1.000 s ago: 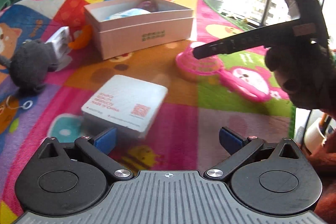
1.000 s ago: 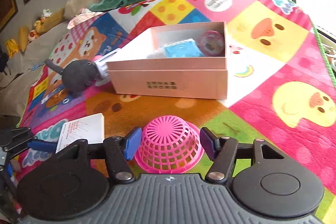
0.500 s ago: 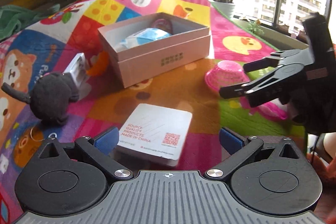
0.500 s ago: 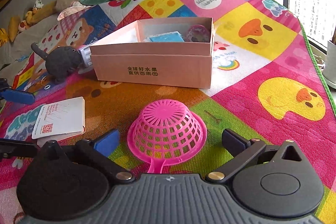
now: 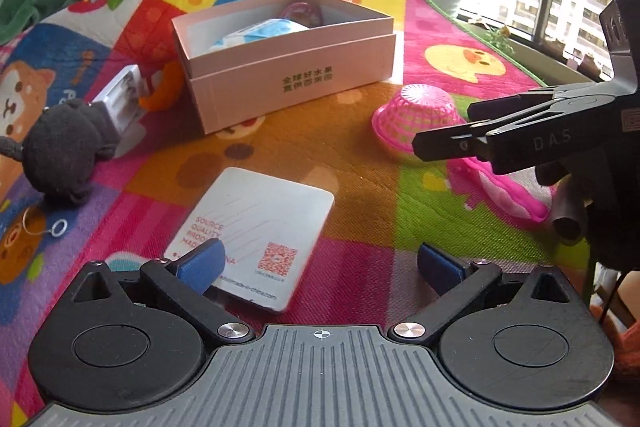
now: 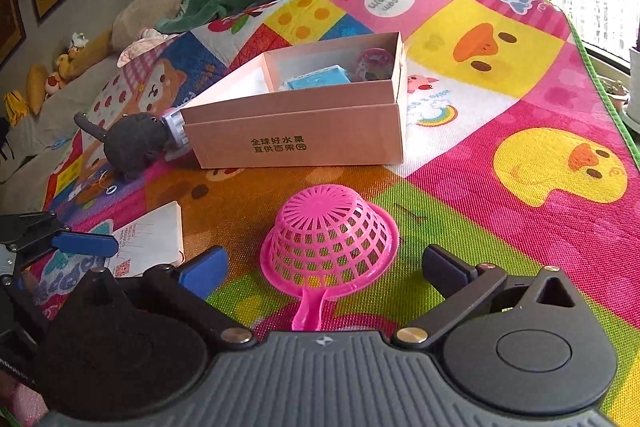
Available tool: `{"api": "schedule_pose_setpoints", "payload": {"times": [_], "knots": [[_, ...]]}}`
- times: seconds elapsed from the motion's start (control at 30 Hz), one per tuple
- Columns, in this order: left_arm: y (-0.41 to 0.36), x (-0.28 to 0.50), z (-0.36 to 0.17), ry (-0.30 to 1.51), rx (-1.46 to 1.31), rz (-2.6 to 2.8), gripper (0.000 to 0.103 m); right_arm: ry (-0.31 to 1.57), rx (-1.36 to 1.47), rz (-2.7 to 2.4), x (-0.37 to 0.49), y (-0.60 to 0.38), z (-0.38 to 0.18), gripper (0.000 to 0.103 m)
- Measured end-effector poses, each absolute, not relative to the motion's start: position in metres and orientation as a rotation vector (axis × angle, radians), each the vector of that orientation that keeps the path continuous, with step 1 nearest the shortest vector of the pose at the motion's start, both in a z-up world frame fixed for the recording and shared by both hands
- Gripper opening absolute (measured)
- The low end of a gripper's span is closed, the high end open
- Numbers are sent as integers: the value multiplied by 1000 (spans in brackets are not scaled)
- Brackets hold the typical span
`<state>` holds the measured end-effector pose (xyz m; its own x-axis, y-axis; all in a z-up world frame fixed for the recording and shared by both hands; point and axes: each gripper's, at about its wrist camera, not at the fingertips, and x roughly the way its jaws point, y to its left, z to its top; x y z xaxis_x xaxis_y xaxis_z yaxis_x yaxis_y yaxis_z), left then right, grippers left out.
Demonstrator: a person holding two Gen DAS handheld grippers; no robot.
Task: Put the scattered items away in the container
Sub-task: 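Lift the pink strainer with the right tool while left tool approaches the white card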
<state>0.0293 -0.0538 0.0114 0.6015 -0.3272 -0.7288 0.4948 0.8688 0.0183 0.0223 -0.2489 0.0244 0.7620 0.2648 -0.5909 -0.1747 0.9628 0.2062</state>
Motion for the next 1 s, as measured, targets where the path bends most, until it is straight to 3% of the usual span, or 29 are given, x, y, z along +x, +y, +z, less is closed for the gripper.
{"api": "schedule_pose_setpoints", "payload": {"times": [0.2, 0.5, 0.7, 1.0], "knots": [[-61, 13, 7, 764, 279, -492, 103, 721, -62, 215, 27, -224, 23, 103], [-34, 32, 27, 648, 321, -448, 103, 703, -20, 222, 24, -230, 23, 103], [-21, 61, 10, 749, 268, -434, 103, 718, -42, 225, 26, -228, 23, 103], [-36, 31, 9, 793, 199, -607, 103, 727, -59, 260, 25, -230, 26, 103]]}}
